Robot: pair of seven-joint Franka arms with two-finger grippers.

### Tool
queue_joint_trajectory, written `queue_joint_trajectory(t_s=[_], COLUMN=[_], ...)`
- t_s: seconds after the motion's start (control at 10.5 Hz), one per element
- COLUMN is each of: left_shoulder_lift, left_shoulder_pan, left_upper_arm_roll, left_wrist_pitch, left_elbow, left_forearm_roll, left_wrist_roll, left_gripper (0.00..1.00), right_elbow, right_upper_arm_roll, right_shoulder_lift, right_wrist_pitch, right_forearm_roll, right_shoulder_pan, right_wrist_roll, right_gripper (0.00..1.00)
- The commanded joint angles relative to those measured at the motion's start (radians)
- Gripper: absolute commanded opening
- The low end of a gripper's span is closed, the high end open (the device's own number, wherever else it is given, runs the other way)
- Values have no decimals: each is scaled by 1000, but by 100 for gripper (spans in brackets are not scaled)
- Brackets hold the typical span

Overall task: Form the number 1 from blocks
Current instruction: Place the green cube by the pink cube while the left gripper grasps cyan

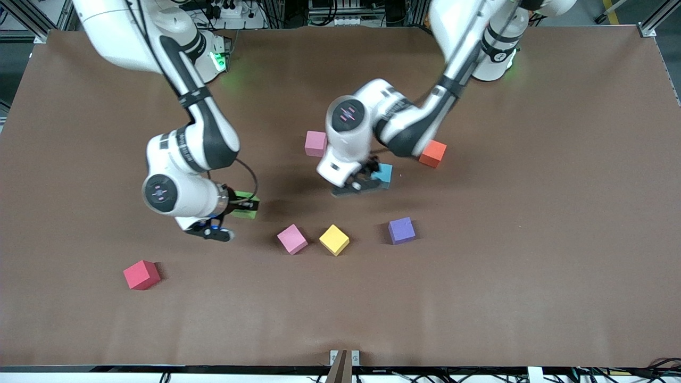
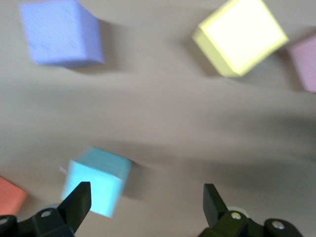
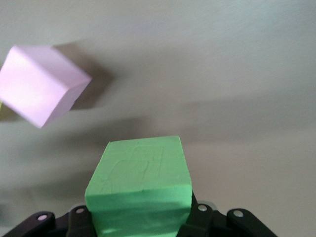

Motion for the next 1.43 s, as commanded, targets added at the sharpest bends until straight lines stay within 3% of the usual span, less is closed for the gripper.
queue_joint_trajectory(t_s=[0.0, 0.19, 0.48, 0.76, 1.33], left_shoulder_lift=[-61, -129, -213, -222, -131], left_shoulder_pan=[71, 135, 179, 186, 177], left_upper_arm_roll=[-22, -81, -140, -164, -164], left_wrist_pitch=[29, 92, 267, 295, 306], left_elbow=[-115, -220, -464, -497, -474], left_forearm_roll=[0, -1, 11, 12, 11], left_wrist_roll=[95, 133, 199, 265, 330], left_gripper=[100, 100, 100, 100, 100], right_elbow=[-33, -51, -165, -193, -219], right_upper_arm_roll=[-6, -9, -9, -9, -7], right_shoulder_lift=[-21, -15, -21, -10, 11], right_wrist_pitch=[45, 73, 221, 244, 241], right_forearm_roll=[-1, -1, -1, -1, -1], right_shoulder_pan=[89, 175, 272, 342, 401], right_wrist_roll=[3, 44, 61, 139, 219], right_gripper=[57, 57, 57, 57, 57])
